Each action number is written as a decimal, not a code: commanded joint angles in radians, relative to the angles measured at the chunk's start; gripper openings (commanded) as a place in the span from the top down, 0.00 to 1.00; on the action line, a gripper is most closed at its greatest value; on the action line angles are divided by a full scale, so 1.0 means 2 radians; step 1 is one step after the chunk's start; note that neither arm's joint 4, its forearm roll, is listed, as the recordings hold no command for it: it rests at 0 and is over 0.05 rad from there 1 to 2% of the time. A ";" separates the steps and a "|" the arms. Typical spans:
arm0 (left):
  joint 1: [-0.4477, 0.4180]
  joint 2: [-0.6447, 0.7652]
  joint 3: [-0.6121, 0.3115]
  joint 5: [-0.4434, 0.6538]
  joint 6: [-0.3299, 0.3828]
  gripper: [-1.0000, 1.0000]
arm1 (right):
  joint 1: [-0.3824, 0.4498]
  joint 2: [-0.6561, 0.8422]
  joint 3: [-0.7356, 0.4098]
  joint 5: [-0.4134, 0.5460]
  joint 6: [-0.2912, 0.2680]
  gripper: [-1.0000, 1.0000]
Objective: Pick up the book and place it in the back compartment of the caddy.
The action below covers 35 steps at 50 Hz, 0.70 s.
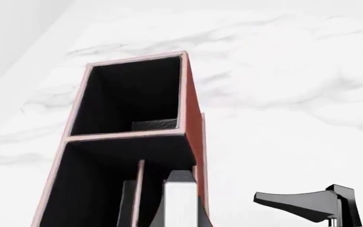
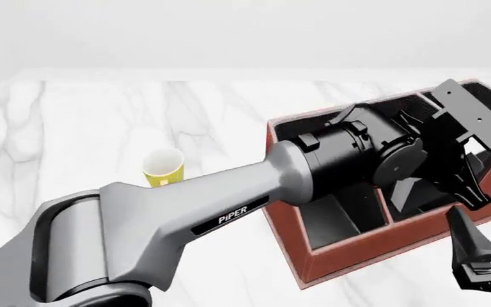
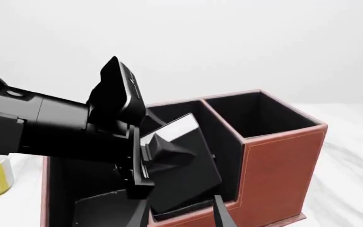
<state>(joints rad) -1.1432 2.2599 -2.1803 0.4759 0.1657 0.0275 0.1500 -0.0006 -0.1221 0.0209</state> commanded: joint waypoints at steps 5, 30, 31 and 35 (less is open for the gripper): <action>0.005 0.010 0.004 -0.015 0.027 1.00 | -0.001 0.001 0.000 0.000 0.002 0.00; 0.010 0.032 0.010 -0.038 0.033 1.00 | -0.002 0.018 0.000 -0.014 0.005 0.00; 0.010 0.034 0.009 -0.039 0.036 1.00 | -0.002 0.018 0.000 -0.014 0.005 0.00; 0.010 0.038 0.012 -0.041 0.034 1.00 | -0.003 0.019 0.000 -0.015 0.006 0.00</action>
<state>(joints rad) -1.1258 2.3046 -2.1637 0.4038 0.1686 0.0220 0.1849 0.0001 -0.1380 0.0159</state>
